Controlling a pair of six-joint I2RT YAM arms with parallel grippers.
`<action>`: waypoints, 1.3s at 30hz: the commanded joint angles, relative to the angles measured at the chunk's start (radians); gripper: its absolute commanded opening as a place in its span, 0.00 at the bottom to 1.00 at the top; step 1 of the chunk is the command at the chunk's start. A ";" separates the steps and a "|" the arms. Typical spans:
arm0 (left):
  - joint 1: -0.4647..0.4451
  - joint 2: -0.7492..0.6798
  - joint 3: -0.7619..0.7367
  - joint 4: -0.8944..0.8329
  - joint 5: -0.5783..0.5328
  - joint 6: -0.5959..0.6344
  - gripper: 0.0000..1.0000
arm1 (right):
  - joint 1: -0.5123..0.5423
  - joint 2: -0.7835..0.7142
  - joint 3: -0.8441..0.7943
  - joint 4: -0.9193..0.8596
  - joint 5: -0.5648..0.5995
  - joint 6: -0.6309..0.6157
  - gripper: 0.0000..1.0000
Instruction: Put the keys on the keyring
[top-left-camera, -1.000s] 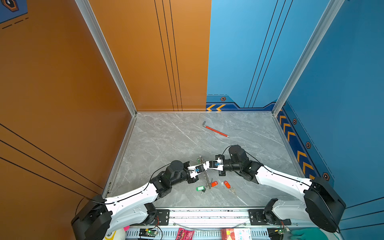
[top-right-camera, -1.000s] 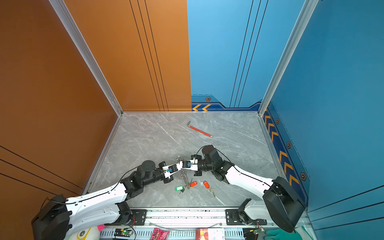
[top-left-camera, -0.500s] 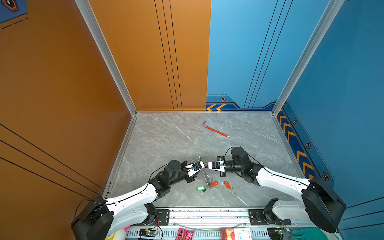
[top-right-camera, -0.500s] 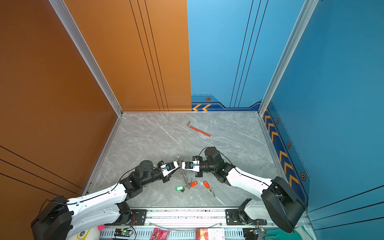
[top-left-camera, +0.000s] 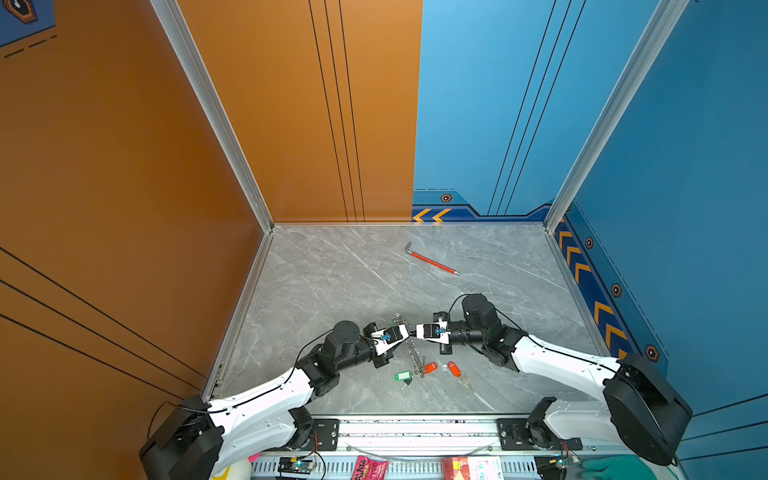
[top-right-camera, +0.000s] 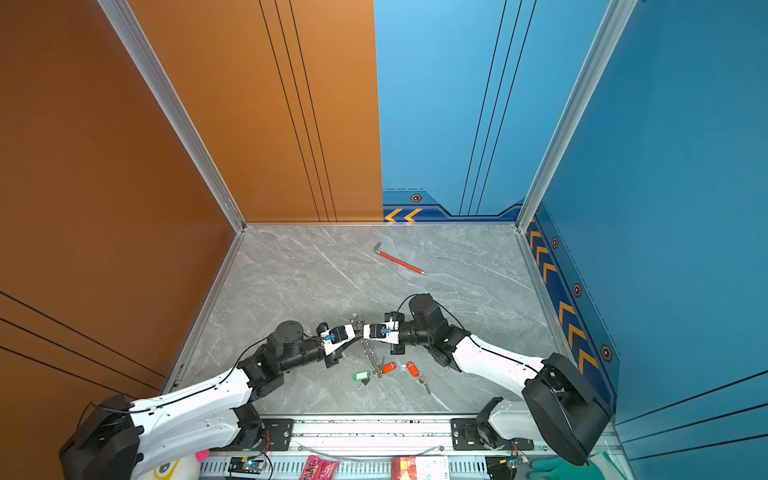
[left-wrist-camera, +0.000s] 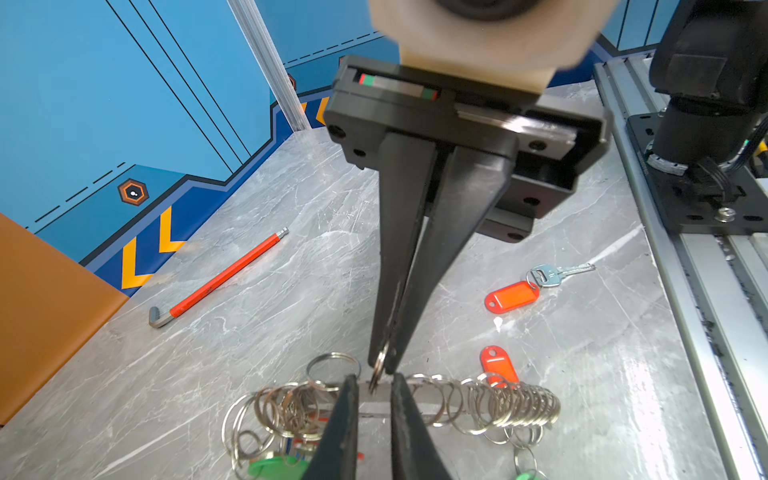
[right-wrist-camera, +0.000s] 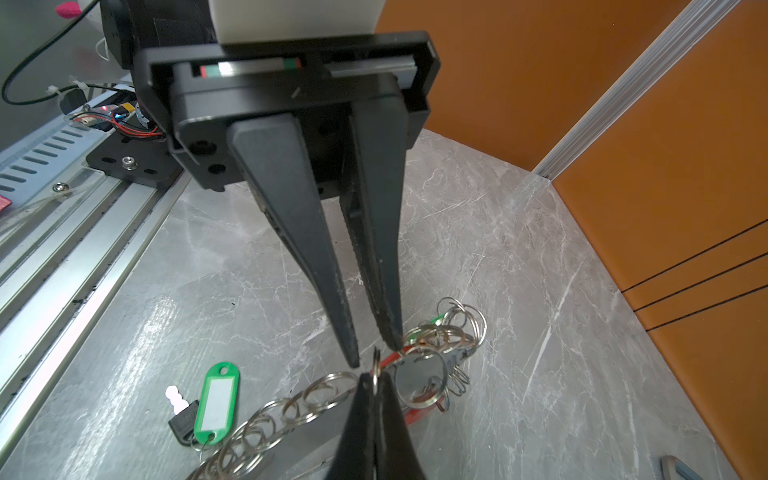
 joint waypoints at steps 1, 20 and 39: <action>0.006 0.015 -0.007 0.018 0.032 -0.006 0.15 | 0.010 -0.014 0.012 -0.014 0.017 -0.014 0.00; 0.007 0.037 0.009 0.007 0.003 -0.004 0.00 | 0.030 -0.022 0.027 -0.034 0.035 -0.014 0.00; 0.007 0.029 0.004 0.008 -0.012 -0.004 0.00 | -0.009 -0.017 0.018 -0.069 0.010 0.007 0.11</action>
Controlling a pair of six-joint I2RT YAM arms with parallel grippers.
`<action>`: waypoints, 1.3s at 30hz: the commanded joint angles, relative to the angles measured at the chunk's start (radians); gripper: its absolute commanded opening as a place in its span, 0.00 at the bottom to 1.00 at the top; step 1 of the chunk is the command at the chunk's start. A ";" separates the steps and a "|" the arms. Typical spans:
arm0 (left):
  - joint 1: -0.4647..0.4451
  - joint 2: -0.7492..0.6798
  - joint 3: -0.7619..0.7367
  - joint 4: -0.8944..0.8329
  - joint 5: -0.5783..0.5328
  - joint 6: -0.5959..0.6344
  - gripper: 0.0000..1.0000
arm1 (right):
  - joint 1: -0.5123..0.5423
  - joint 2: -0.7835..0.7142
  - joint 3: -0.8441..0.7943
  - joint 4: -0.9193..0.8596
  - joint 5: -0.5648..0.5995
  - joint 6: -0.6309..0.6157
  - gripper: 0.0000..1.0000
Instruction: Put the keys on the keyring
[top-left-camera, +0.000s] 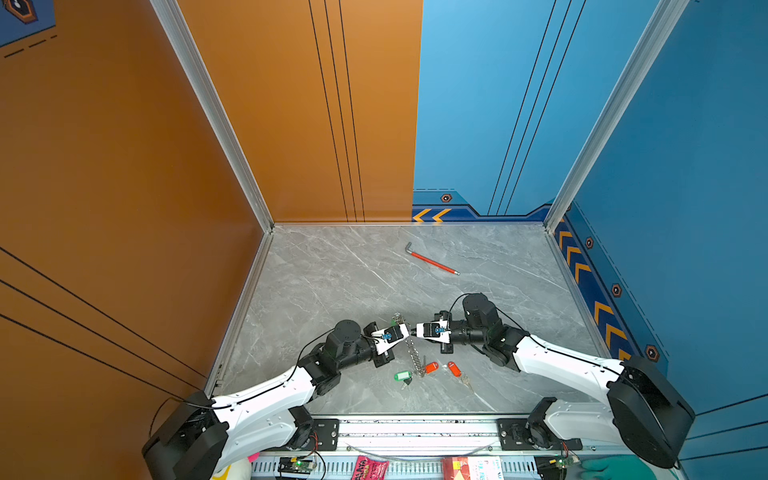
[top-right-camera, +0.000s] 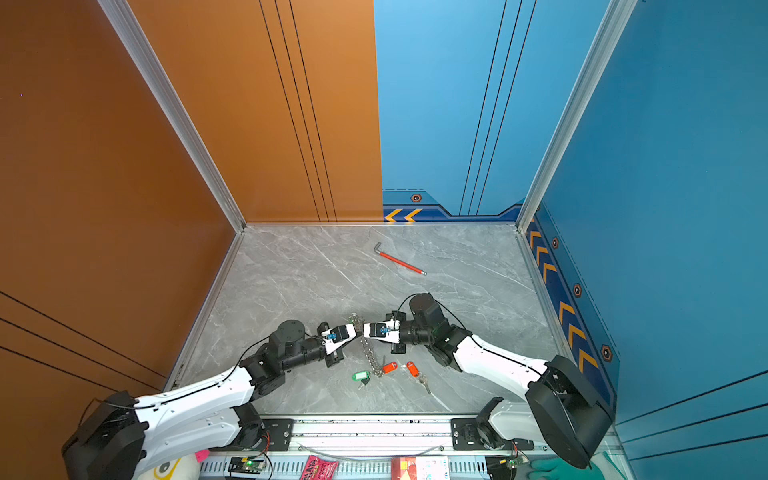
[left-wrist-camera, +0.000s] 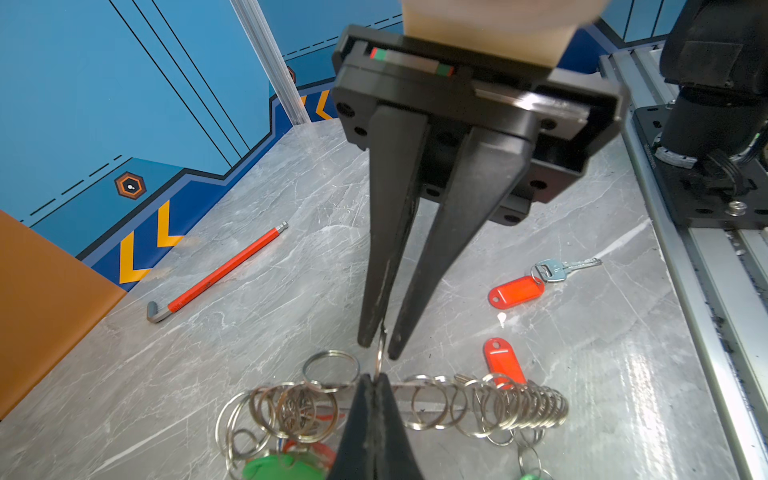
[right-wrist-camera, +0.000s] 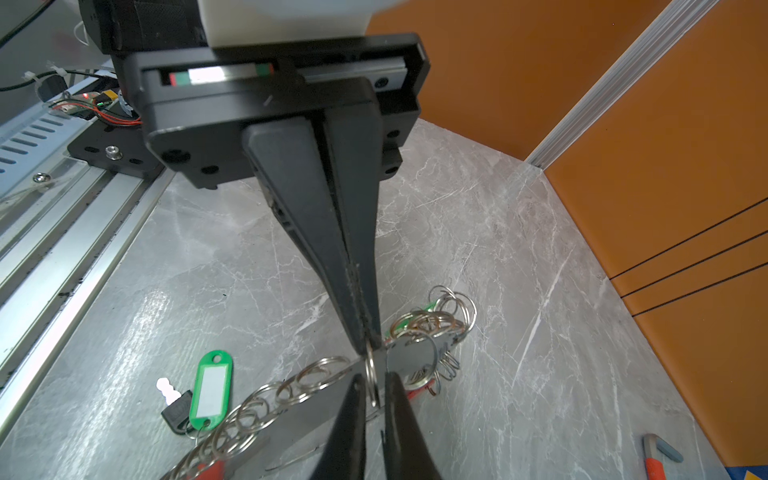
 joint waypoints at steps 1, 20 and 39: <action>0.004 0.002 0.004 -0.007 -0.010 -0.006 0.00 | -0.004 -0.001 0.013 -0.035 -0.019 0.012 0.08; 0.004 0.001 0.006 -0.007 0.037 -0.009 0.18 | 0.035 -0.001 0.070 -0.117 0.025 -0.053 0.00; 0.005 0.002 0.007 -0.007 0.013 -0.014 0.00 | 0.050 -0.004 0.064 -0.097 0.056 -0.043 0.07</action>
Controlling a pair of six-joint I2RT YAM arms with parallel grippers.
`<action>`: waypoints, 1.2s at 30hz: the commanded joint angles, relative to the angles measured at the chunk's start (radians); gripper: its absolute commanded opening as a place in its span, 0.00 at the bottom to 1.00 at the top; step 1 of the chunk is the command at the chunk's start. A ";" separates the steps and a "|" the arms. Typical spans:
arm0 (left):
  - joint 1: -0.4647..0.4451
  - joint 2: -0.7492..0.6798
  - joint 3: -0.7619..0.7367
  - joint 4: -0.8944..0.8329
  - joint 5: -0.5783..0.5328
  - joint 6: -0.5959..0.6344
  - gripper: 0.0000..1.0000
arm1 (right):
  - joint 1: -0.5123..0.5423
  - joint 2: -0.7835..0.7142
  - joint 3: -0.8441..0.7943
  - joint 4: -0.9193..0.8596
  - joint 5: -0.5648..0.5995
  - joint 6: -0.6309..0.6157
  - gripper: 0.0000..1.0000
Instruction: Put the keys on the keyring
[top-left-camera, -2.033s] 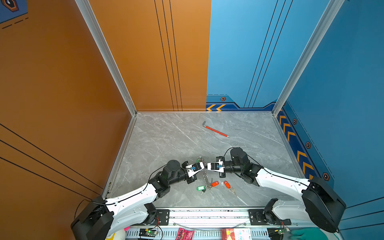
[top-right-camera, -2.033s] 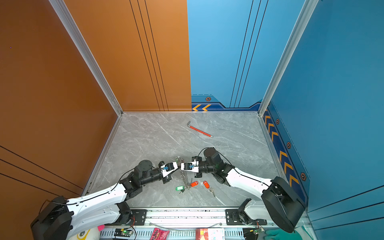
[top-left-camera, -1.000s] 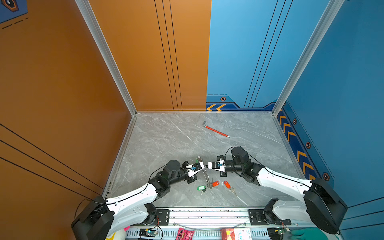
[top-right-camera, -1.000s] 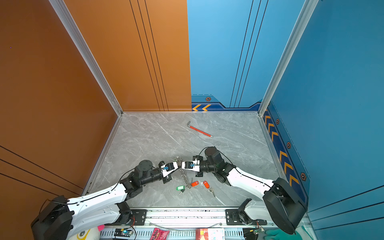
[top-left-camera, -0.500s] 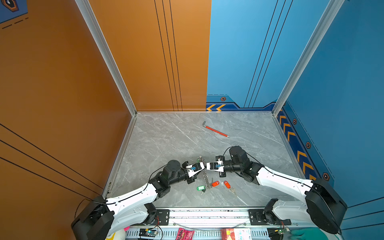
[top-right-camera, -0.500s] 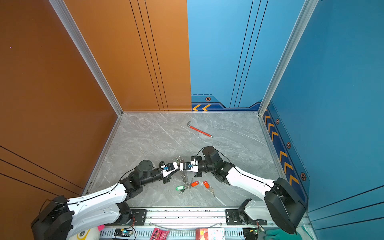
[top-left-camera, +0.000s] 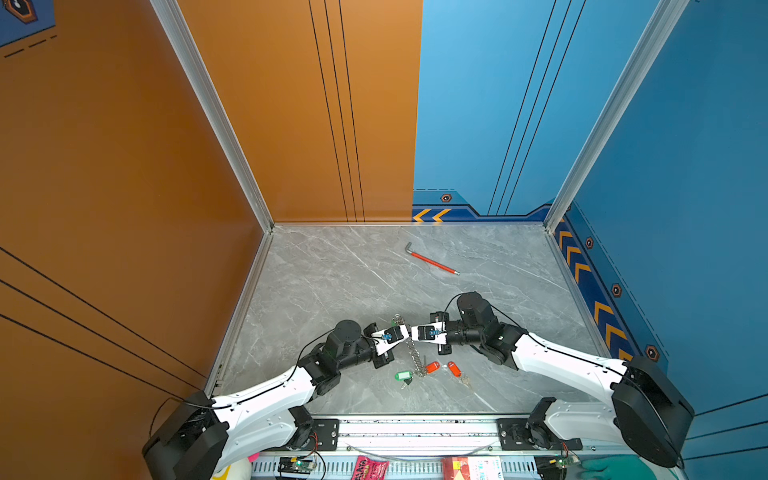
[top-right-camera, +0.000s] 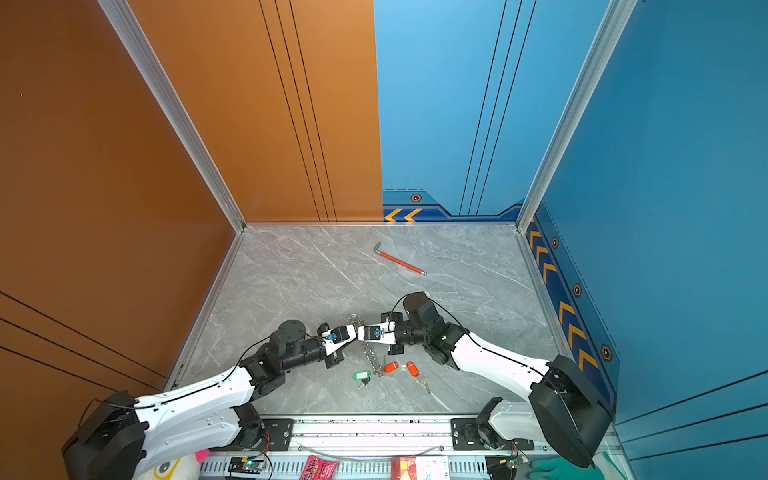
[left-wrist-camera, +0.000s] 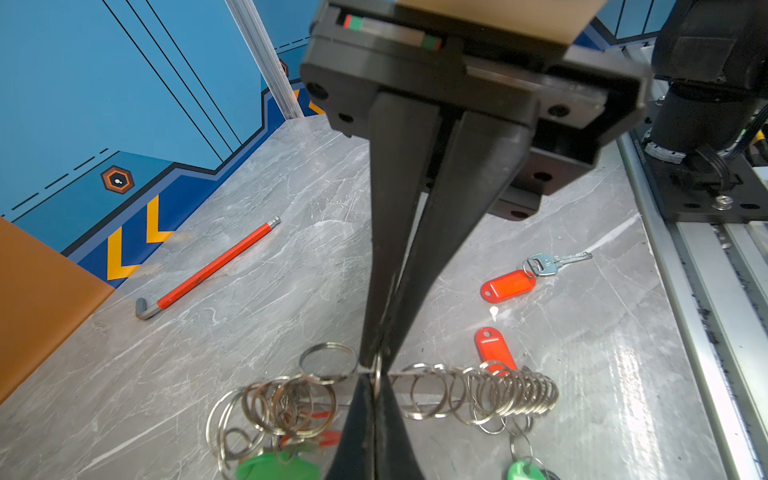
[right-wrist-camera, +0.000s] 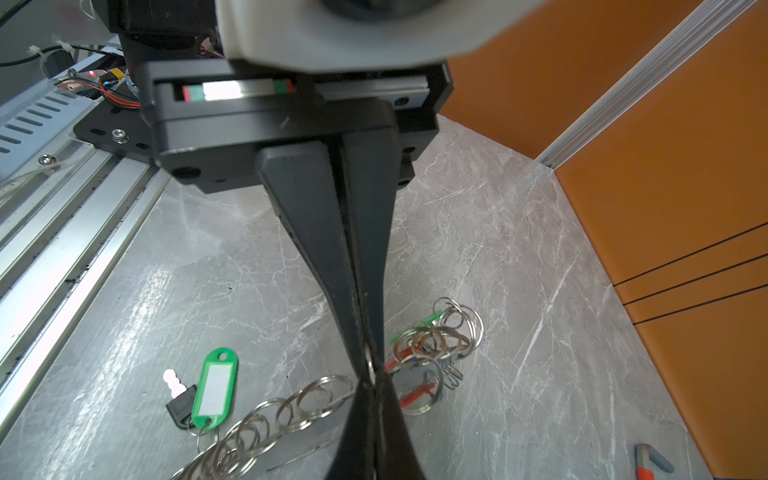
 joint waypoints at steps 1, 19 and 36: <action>0.004 0.002 0.007 0.010 -0.005 -0.010 0.00 | -0.005 -0.014 -0.005 0.033 -0.001 0.032 0.08; 0.004 0.000 0.013 0.010 -0.005 -0.001 0.00 | 0.005 -0.164 -0.153 0.180 0.105 0.391 0.27; 0.002 -0.016 0.009 0.005 0.016 0.002 0.00 | -0.008 -0.054 -0.044 0.062 0.035 0.275 0.18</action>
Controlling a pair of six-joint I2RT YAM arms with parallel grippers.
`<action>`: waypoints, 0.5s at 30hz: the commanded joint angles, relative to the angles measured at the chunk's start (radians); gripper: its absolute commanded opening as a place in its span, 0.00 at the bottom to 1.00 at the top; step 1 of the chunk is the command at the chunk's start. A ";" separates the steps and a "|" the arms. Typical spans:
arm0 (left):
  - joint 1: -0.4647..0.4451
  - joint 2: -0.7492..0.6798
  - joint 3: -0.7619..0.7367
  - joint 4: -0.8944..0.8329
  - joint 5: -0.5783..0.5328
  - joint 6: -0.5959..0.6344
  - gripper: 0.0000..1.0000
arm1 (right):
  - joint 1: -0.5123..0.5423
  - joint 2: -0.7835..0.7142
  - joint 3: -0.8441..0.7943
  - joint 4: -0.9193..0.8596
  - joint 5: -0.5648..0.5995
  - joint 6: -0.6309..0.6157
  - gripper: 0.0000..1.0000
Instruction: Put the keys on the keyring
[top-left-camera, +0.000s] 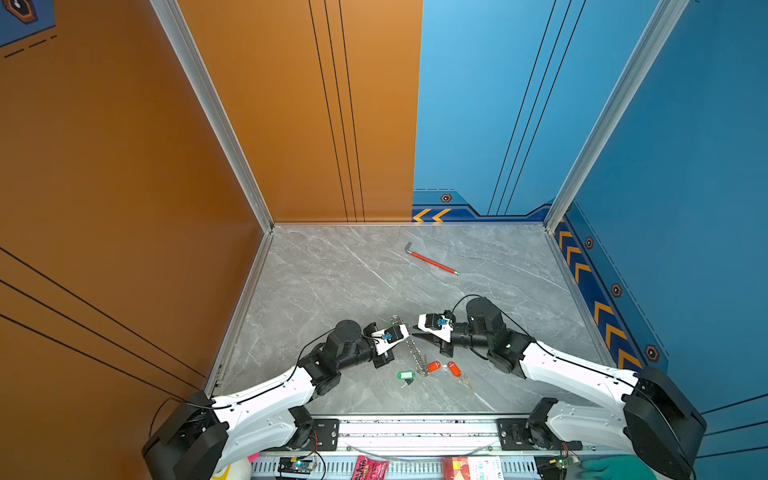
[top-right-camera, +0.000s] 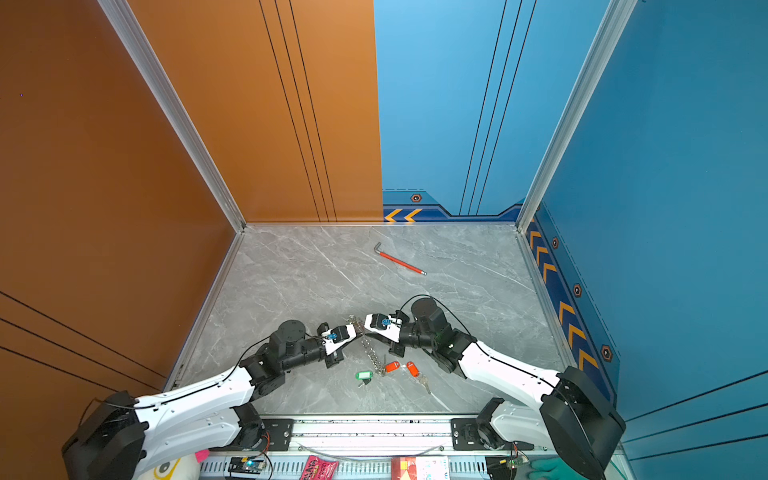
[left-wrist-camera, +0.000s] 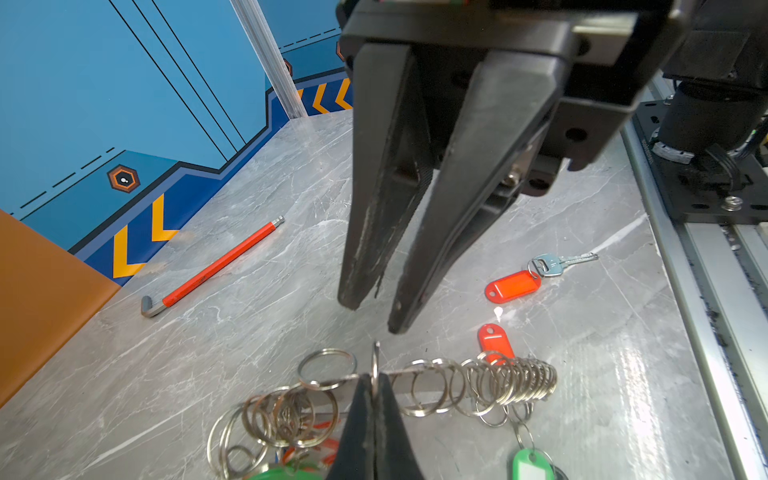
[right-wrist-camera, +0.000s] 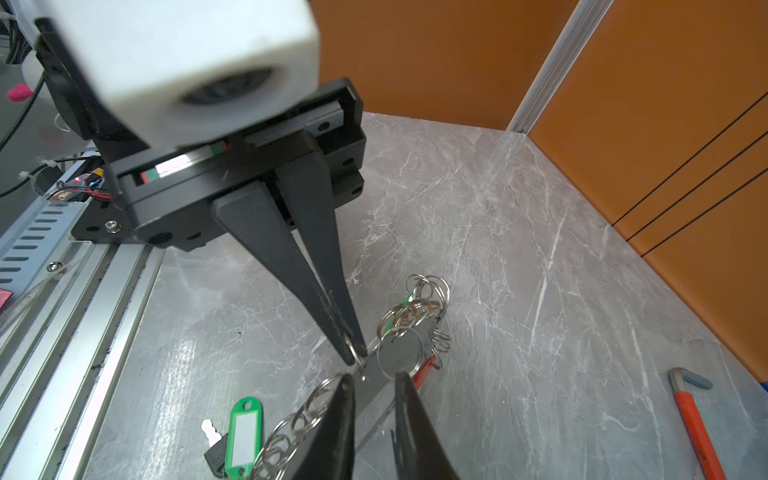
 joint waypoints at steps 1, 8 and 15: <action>0.002 -0.014 0.009 0.004 0.027 0.003 0.00 | -0.002 0.019 0.033 -0.048 -0.014 -0.033 0.17; 0.002 -0.006 0.013 0.006 -0.004 -0.010 0.00 | -0.007 -0.010 0.002 -0.006 0.066 0.021 0.18; 0.018 0.008 0.010 0.038 0.026 -0.054 0.00 | -0.001 -0.014 -0.048 0.062 0.092 0.103 0.18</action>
